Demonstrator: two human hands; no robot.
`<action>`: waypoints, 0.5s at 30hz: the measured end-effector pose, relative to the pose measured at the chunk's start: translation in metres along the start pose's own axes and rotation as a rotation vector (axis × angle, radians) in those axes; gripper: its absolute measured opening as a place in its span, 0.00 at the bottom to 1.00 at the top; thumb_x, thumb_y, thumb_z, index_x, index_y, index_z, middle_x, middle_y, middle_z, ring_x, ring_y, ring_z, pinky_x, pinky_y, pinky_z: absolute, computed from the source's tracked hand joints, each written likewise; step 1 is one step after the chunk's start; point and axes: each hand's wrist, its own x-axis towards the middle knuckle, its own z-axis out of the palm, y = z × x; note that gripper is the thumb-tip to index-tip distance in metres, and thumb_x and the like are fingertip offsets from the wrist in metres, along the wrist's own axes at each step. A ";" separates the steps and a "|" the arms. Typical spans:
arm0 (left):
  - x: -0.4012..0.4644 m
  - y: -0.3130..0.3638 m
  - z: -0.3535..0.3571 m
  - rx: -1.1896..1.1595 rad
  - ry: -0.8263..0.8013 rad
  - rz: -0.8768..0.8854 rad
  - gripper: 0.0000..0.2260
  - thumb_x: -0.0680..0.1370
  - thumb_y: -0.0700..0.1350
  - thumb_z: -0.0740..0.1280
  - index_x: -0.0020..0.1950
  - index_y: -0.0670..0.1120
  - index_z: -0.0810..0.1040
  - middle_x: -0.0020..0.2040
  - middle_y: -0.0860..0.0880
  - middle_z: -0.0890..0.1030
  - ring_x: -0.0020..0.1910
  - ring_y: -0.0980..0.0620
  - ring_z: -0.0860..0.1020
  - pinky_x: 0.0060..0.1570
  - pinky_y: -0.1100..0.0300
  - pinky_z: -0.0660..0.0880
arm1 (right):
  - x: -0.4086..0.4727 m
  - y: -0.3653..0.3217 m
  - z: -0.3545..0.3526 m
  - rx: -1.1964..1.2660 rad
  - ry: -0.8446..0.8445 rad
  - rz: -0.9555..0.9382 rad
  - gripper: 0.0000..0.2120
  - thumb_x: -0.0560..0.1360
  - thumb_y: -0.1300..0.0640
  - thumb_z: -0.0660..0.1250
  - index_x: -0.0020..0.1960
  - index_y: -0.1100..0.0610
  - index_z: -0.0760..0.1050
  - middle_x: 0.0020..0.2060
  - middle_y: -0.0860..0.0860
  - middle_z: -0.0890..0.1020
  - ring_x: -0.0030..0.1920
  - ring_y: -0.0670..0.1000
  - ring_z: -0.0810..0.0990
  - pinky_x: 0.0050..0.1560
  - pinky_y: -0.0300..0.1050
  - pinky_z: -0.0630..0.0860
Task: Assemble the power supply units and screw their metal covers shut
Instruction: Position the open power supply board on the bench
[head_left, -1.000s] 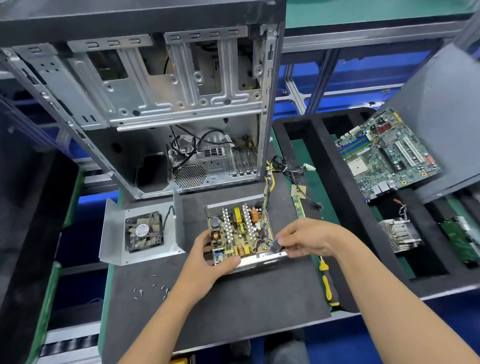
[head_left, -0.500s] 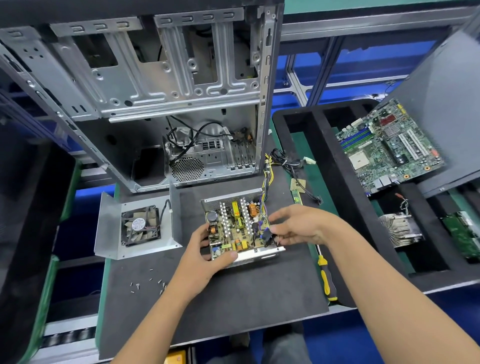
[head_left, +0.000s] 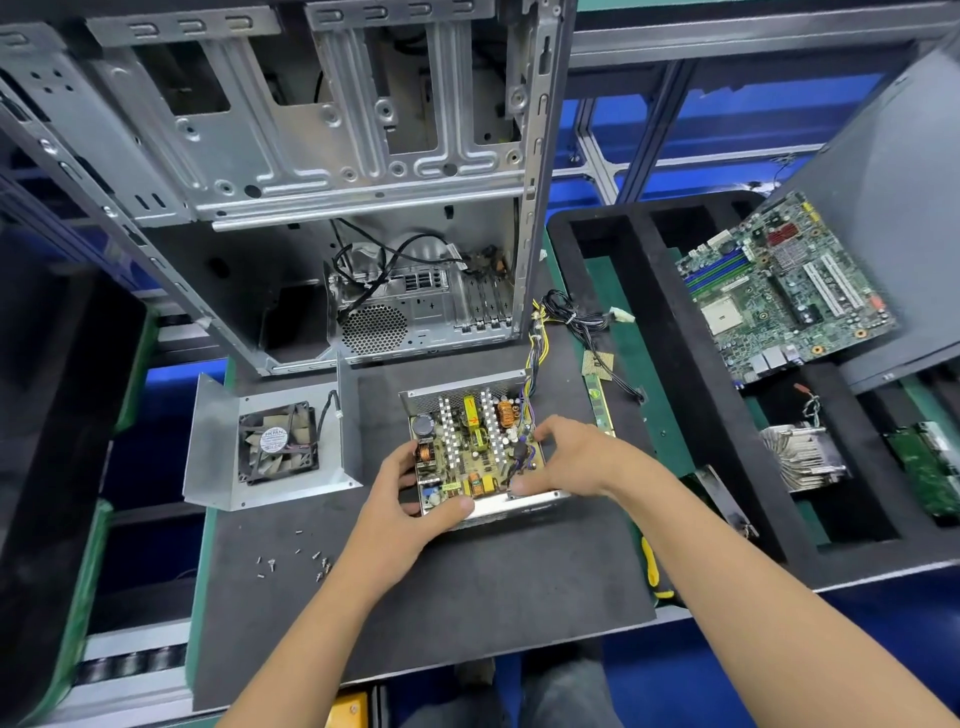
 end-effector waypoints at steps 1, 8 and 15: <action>0.000 0.000 0.000 0.000 0.001 -0.001 0.42 0.59 0.63 0.78 0.69 0.62 0.65 0.65 0.62 0.73 0.60 0.68 0.74 0.59 0.60 0.75 | -0.001 -0.002 0.000 0.007 0.001 0.001 0.41 0.62 0.40 0.81 0.69 0.50 0.66 0.54 0.49 0.78 0.48 0.50 0.80 0.47 0.45 0.75; -0.001 0.000 -0.001 0.030 -0.005 -0.027 0.43 0.59 0.64 0.78 0.70 0.63 0.65 0.66 0.63 0.73 0.61 0.69 0.73 0.61 0.60 0.74 | 0.006 -0.007 0.003 0.319 0.007 0.056 0.28 0.70 0.56 0.73 0.67 0.52 0.65 0.43 0.51 0.85 0.34 0.46 0.83 0.31 0.39 0.72; -0.009 0.013 0.000 0.248 0.109 0.023 0.34 0.63 0.58 0.81 0.65 0.62 0.68 0.63 0.59 0.70 0.62 0.62 0.70 0.61 0.64 0.68 | 0.012 -0.007 0.010 0.420 -0.025 0.087 0.27 0.71 0.61 0.70 0.65 0.51 0.61 0.43 0.55 0.85 0.32 0.48 0.84 0.26 0.36 0.66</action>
